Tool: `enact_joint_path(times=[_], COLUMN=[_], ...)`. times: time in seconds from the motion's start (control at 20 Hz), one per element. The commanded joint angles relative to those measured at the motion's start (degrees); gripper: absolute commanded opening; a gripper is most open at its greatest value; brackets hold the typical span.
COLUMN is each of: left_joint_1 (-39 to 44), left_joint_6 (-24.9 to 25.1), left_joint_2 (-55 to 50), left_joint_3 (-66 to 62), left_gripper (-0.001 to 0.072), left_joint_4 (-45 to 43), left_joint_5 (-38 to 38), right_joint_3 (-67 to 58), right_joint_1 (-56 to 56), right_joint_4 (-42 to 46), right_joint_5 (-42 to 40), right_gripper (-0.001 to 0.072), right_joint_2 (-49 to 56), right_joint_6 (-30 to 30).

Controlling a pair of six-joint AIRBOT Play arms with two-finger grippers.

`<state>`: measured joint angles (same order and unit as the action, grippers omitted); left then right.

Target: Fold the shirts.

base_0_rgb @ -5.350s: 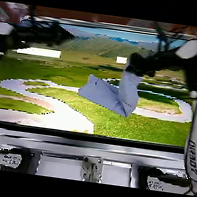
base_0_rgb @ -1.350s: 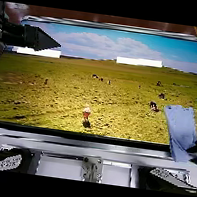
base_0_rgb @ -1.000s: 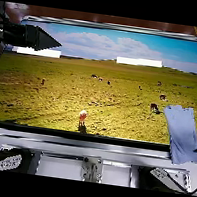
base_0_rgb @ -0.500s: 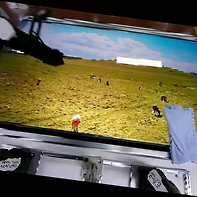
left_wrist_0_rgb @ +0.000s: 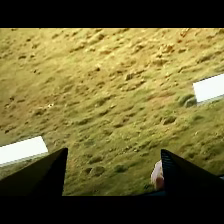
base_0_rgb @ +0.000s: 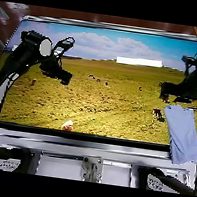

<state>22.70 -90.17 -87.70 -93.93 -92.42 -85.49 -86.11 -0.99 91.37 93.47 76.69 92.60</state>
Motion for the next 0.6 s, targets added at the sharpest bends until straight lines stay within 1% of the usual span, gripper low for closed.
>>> enact_joint_path(times=[0.0,0.2,0.55], left_joint_1=[0.2,0.2,0.2], left_joint_6=[-0.6,-0.6,-0.6], left_joint_2=[0.0,-0.1,-0.2], left_joint_3=[0.0,0.0,0.0], left_gripper=[0.0719,0.0719,0.0719], left_joint_4=[-0.9,1.4,1.4], left_joint_5=[1.3,4.6,4.1], right_joint_3=[-0.1,-0.1,-0.1], right_joint_1=[2.6,2.6,2.6], right_joint_4=[0.2,0.7,0.7], right_joint_5=[-1.0,-1.0,-1.0], right_gripper=[0.0685,0.0685,0.0684], right_joint_2=[0.8,0.8,0.8], right_joint_6=[0.5,0.5,0.5])
